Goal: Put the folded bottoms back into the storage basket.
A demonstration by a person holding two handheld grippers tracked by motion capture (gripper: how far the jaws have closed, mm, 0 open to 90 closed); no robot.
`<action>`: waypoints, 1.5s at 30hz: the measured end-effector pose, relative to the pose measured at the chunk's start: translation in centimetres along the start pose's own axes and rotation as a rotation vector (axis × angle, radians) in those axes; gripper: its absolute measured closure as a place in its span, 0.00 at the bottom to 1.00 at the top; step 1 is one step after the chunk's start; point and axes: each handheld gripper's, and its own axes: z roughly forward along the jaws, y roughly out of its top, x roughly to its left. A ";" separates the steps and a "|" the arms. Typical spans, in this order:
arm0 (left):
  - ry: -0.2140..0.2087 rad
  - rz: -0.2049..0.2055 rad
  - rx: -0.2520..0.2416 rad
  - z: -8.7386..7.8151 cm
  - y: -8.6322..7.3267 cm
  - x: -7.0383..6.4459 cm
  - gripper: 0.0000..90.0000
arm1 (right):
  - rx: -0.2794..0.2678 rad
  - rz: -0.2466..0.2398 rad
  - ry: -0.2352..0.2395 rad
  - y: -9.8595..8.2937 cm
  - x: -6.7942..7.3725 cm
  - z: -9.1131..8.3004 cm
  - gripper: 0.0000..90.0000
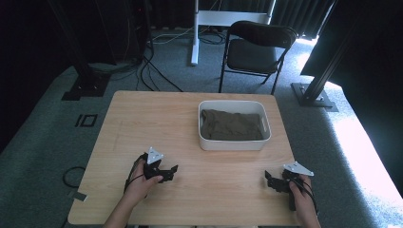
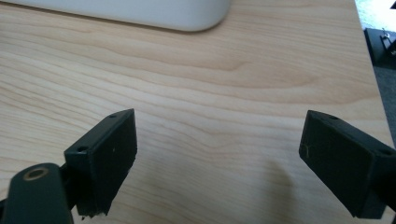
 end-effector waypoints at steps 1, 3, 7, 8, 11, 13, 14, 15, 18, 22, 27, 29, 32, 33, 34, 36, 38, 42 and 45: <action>0.002 -0.008 0.003 -0.1 -0.2 0.2 0.20 | 0.002 0.004 -0.001 -0.1 -0.1 0.0 0.12; 0.019 -0.018 0.004 -0.5 -0.6 0.6 0.20 | 0.002 0.009 -0.005 -0.1 -0.1 -0.1 0.12; 0.050 -0.046 -0.002 -1.3 -1.3 1.6 0.20 | 0.014 0.014 -0.024 -0.1 -0.2 0.0 0.12; 0.062 -0.059 -0.003 -1.5 -1.5 1.9 0.20 | 0.019 0.016 -0.029 -0.1 -0.2 0.0 0.12; 0.090 -0.078 -0.005 -2.3 -2.0 2.7 0.20 | 0.042 0.012 -0.033 -0.1 -0.1 0.1 0.12; 0.113 -0.095 -0.013 -2.7 -2.3 3.3 0.20 | 0.079 -0.005 -0.025 -0.2 -0.1 0.2 0.12; 0.125 -0.096 -0.010 -3.0 -2.5 3.5 0.20 | 0.088 -0.001 -0.021 -0.2 -0.1 0.2 0.12; 0.132 -0.100 -0.007 -3.1 -2.7 3.8 0.20 | 0.090 0.007 -0.021 -0.2 -0.1 0.3 0.12; 0.147 -0.117 0.000 -3.4 -3.1 4.3 0.20 | 0.095 0.023 -0.017 -0.2 -0.2 0.3 0.12; 0.163 -0.131 0.006 -3.5 -3.6 4.5 0.20 | 0.095 0.026 -0.021 -0.2 -0.1 0.3 0.12; 0.202 -0.130 0.023 -3.6 -4.0 5.0 0.20 | 0.095 0.029 -0.024 -0.1 -0.1 0.4 0.12; 0.215 -0.143 0.034 -3.5 -4.2 5.1 0.20 | 0.095 0.033 -0.026 -0.1 -0.1 0.4 0.12; 0.233 -0.155 0.053 -3.4 -4.4 5.2 0.20 | 0.095 0.033 -0.027 -0.1 -0.1 0.4 0.12; 0.235 -0.157 0.053 -3.4 -4.4 5.2 0.20 | 0.095 0.033 -0.027 -0.1 -0.1 0.4 0.12; 0.239 -0.162 0.056 -3.4 -4.4 5.2 0.20 | 0.095 0.033 -0.027 -0.1 -0.1 0.4 0.12; 0.251 -0.157 0.060 -3.3 -4.4 5.2 0.20 | 0.095 0.033 -0.027 -0.1 -0.1 0.4 0.12; 0.258 -0.130 0.074 -3.2 -4.4 5.1 0.20 | 0.095 0.033 -0.027 -0.1 -0.1 0.4 0.12; 0.266 -0.114 0.087 -3.1 -4.3 4.9 0.18 | 0.094 0.033 -0.027 -0.1 -0.1 0.5 0.12; 0.273 -0.120 0.087 -3.1 -4.3 4.8 0.17 | 0.094 0.033 -0.026 -0.1 -0.1 0.5 0.12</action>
